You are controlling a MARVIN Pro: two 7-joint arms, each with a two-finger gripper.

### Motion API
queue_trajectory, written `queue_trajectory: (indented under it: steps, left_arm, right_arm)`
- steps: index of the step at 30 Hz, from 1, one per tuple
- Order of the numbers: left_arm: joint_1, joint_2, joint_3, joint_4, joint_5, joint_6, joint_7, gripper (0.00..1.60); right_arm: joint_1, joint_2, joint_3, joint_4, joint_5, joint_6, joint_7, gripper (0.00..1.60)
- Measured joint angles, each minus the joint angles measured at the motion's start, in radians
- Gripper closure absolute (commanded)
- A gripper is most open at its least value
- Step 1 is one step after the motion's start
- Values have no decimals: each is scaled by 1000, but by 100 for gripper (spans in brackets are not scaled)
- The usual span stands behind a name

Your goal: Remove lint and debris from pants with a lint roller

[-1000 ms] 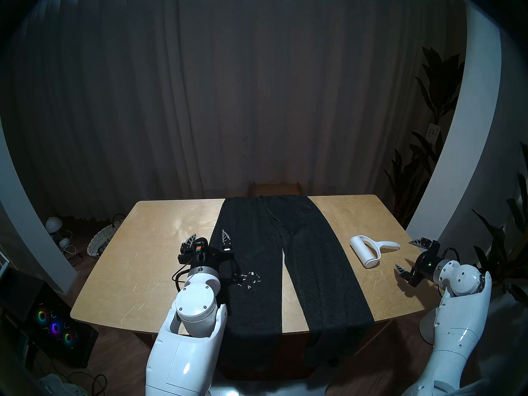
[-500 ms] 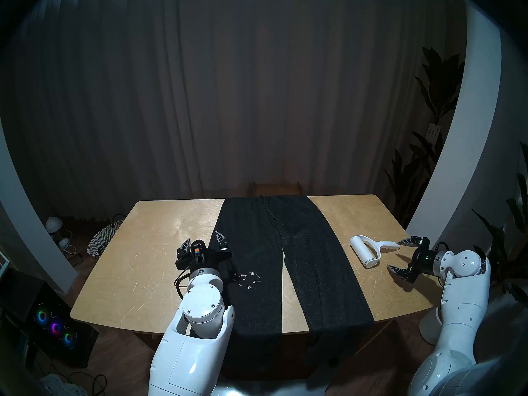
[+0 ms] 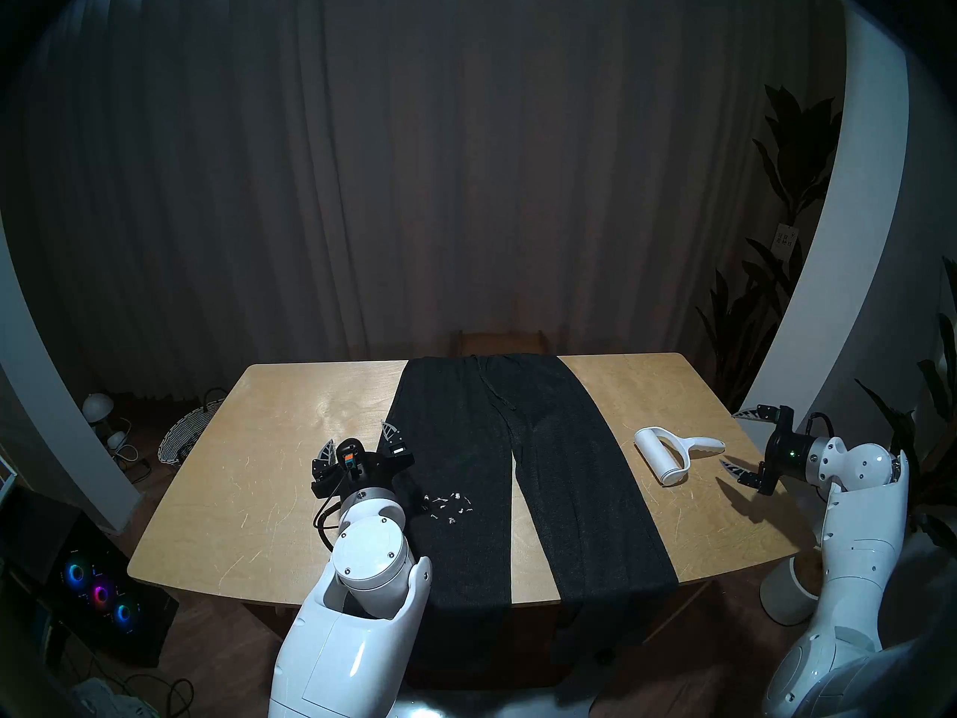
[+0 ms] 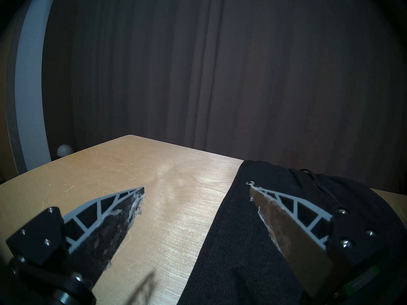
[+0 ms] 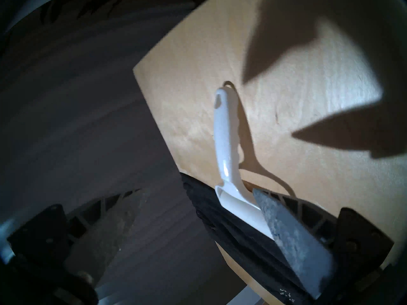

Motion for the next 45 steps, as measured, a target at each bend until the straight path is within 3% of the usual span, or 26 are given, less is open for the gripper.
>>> queue_trajectory:
  steps: [9, 20, 25, 26, 31, 34, 45]
  left_arm:
    - [6, 21, -24, -3, -14, 2, 2, 0]
    - [5, 50, -42, -6, -24, 15, -30, 0]
    - [2, 63, -43, -5, -33, 35, -54, 0]
    - [0, 67, -42, -5, -36, 42, -62, 0]
    - [-3, 74, -40, -5, -44, 57, -78, 0]
    - [-6, 77, -40, -5, -50, 67, -87, 0]
    - [-15, 83, -35, -2, -51, 76, -98, 0]
  right_arm:
    - [-110, -64, 6, -125, -63, 58, 76, 0]
    - [-201, -188, 67, -252, -141, 45, 211, 0]
    - [-217, -250, 82, -309, -216, 21, 288, 0]
    - [-217, -271, 85, -317, -258, 13, 315, 0]
    - [-203, -308, 83, -304, -365, -5, 382, 0]
    - [-182, -319, 70, -250, -451, -17, 438, 0]
    - [-113, -288, 16, -106, -629, -40, 600, 0]
